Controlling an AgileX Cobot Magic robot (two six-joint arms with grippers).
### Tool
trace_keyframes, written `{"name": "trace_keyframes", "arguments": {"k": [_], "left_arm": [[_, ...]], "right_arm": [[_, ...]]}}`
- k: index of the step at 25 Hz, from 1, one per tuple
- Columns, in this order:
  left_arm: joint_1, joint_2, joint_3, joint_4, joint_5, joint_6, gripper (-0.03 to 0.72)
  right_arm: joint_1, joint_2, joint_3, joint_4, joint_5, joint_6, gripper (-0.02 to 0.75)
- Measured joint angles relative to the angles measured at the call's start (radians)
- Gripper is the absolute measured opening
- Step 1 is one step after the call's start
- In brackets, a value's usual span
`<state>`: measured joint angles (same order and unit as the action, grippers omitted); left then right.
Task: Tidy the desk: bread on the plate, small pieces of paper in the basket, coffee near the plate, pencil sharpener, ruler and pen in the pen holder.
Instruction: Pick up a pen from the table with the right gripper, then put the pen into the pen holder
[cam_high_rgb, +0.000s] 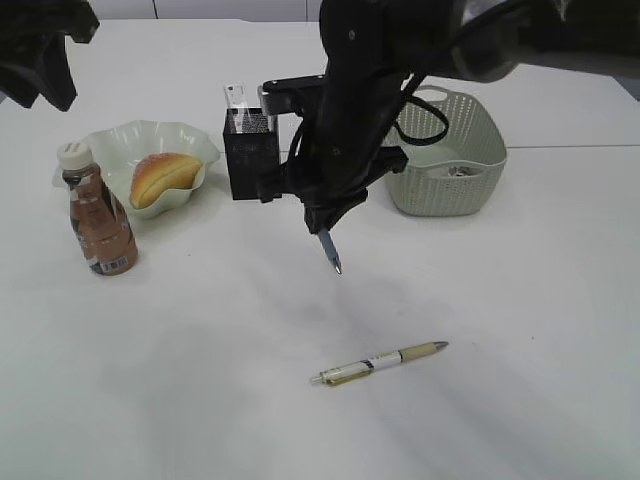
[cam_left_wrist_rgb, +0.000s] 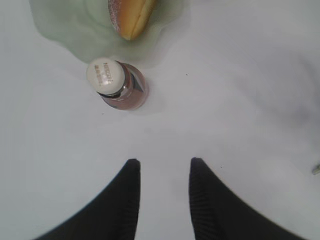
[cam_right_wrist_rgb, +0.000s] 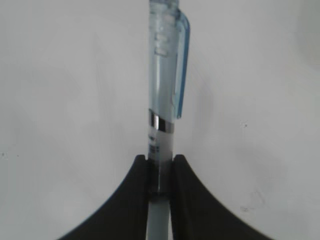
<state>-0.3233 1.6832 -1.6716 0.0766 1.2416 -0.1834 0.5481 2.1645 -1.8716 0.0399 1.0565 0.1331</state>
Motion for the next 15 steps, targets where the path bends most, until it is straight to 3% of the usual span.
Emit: {"name": "trace_keyframes", "arguments": {"k": [4, 11, 15], "left_arm": [[0.0, 0.0, 0.0, 0.012, 0.0, 0.0, 0.244], [0.0, 0.002, 0.0, 0.031, 0.0, 0.0, 0.244], [0.0, 0.002, 0.0, 0.036, 0.0, 0.0, 0.244]], "right_arm": [[0.0, -0.095, 0.132, -0.014, -0.134, -0.013, 0.057], [0.0, -0.332, 0.444, -0.052, -0.549, -0.065, 0.057], [0.0, -0.394, 0.543, -0.069, -0.731, -0.071, 0.057]]}}
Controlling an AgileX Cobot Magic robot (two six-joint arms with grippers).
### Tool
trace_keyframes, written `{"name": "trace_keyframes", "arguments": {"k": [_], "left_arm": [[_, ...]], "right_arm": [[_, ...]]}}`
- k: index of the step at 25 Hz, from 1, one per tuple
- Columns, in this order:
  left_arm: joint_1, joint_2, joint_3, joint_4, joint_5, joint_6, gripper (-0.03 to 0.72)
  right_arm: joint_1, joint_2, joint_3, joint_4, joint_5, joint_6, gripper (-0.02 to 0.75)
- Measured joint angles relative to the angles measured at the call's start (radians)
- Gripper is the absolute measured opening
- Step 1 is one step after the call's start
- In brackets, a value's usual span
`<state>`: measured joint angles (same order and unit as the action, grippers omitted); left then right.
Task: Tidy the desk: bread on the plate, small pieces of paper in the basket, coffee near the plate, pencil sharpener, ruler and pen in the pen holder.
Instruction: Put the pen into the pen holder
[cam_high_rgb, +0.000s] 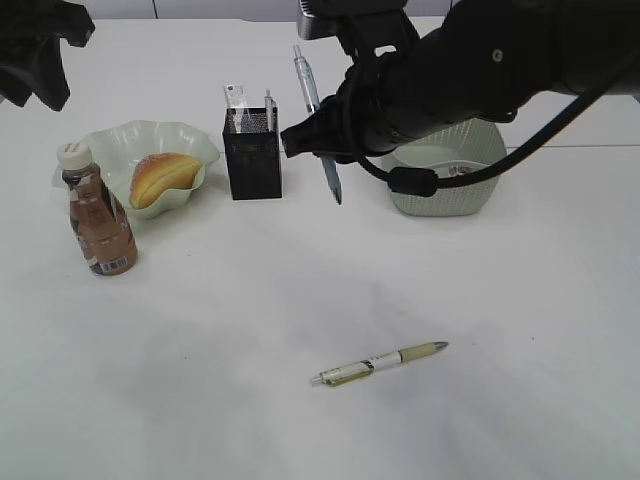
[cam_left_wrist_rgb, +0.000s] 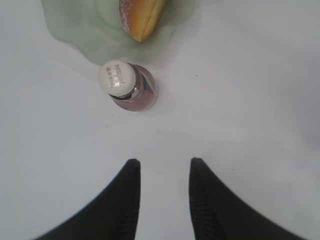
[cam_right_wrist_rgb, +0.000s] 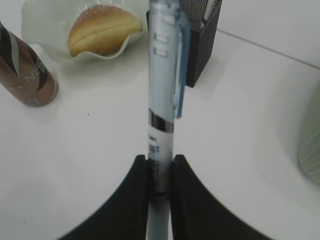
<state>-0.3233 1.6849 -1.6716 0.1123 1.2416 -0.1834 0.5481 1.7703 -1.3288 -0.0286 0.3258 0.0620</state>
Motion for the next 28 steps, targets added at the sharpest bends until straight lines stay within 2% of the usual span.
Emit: {"name": "trace_keyframes", "arguments": {"k": [4, 9, 14, 17, 21, 28], "left_arm": [[0.0, 0.0, 0.0, 0.001, 0.0, 0.0, 0.244], [0.0, 0.006, 0.0, 0.019, -0.003, 0.0, 0.244], [0.0, 0.029, 0.0, 0.043, -0.044, 0.0, 0.244], [0.0, 0.049, 0.0, 0.057, -0.079, 0.0, 0.244], [0.0, 0.069, 0.0, 0.11, -0.122, 0.0, 0.244], [0.0, 0.075, 0.0, 0.151, -0.192, -0.017, 0.244]], "right_arm": [[0.0, 0.004, 0.009, -0.017, -0.139, -0.002, 0.057], [0.0, 0.02, 0.012, -0.083, -0.396, -0.016, 0.057], [0.0, 0.076, 0.012, -0.097, -0.672, -0.034, 0.057], [0.0, 0.122, 0.012, -0.092, -0.774, -0.036, 0.057], [-0.012, 0.201, -0.044, -0.058, -0.824, -0.037, 0.057], [-0.039, 0.323, -0.213, -0.046, -0.817, -0.039, 0.057]]}}
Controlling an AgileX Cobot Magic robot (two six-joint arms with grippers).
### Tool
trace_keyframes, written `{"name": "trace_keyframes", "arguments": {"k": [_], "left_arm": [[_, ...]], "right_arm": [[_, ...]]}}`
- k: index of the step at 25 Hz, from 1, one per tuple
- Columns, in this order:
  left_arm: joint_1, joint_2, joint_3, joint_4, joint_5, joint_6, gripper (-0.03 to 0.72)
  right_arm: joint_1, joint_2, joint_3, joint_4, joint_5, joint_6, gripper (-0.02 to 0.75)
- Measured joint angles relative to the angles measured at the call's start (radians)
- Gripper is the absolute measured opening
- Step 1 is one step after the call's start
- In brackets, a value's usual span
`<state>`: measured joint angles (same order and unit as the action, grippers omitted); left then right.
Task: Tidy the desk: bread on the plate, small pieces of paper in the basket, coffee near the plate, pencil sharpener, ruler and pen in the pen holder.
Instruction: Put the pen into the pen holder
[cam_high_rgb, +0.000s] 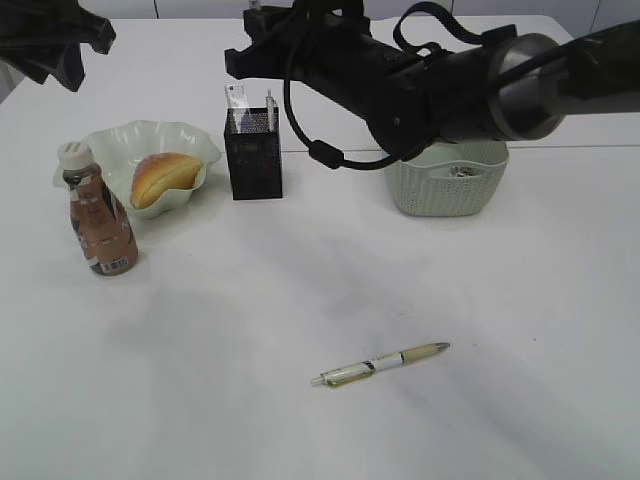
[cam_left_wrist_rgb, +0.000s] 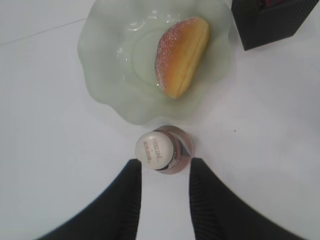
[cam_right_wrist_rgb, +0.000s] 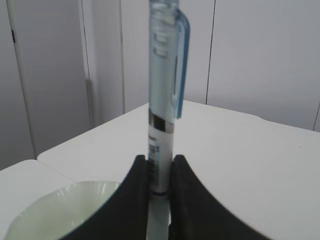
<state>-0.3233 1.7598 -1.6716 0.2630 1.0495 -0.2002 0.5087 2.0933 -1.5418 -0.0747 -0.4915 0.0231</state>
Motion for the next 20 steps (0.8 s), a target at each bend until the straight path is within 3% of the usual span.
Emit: {"name": "trace_keyframes", "arguments": {"k": [12, 20], "left_arm": [[0.0, 0.0, 0.0, 0.008, -0.049, -0.005, 0.244], [0.0, 0.0, 0.0, 0.02, -0.064, -0.005, 0.244]], "right_arm": [[-0.089, 0.086, -0.077, -0.042, 0.06, -0.039, 0.048], [-0.089, 0.183, -0.185, -0.166, 0.058, 0.128, 0.048]]}}
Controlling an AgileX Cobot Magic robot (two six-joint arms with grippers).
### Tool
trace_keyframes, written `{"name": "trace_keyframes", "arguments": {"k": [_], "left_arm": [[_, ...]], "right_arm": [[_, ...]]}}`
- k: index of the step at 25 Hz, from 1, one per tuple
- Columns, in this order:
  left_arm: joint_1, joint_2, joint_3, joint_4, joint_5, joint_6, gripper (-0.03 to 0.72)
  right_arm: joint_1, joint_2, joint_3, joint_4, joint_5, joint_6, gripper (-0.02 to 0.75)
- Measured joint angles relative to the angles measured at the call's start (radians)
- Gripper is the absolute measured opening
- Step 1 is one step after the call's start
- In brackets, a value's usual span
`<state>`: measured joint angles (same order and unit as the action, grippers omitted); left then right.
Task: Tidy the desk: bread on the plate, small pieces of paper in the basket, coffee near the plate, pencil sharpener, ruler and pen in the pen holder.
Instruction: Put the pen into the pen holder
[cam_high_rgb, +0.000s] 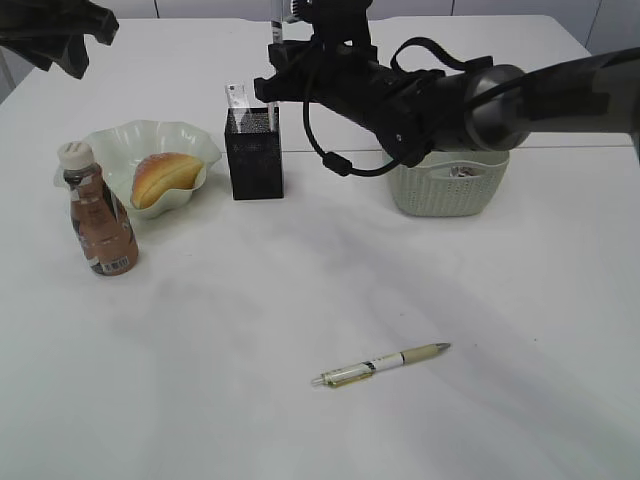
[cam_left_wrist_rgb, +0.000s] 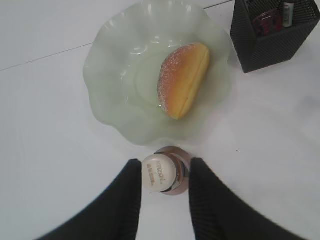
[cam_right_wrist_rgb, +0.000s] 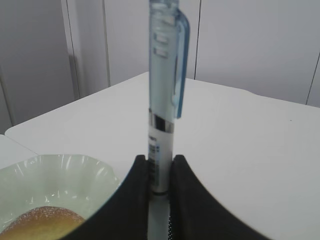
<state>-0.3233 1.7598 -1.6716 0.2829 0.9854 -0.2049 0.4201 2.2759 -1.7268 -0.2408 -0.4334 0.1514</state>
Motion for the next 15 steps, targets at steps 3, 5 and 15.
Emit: {"name": "trace_keyframes", "arguments": {"k": [3, 5, 15], "left_arm": [[0.0, 0.0, 0.0, 0.003, -0.006, 0.0, 0.244], [0.0, 0.0, 0.0, 0.007, -0.013, 0.0, 0.244], [0.0, 0.043, 0.0, 0.035, -0.032, 0.0, 0.244]], "right_arm": [[0.0, 0.042, -0.04, -0.01, 0.0, 0.038, 0.048], [0.0, 0.066, -0.068, -0.018, 0.0, 0.061, 0.048], [0.0, 0.125, -0.145, -0.055, -0.006, 0.142, 0.048]]}}
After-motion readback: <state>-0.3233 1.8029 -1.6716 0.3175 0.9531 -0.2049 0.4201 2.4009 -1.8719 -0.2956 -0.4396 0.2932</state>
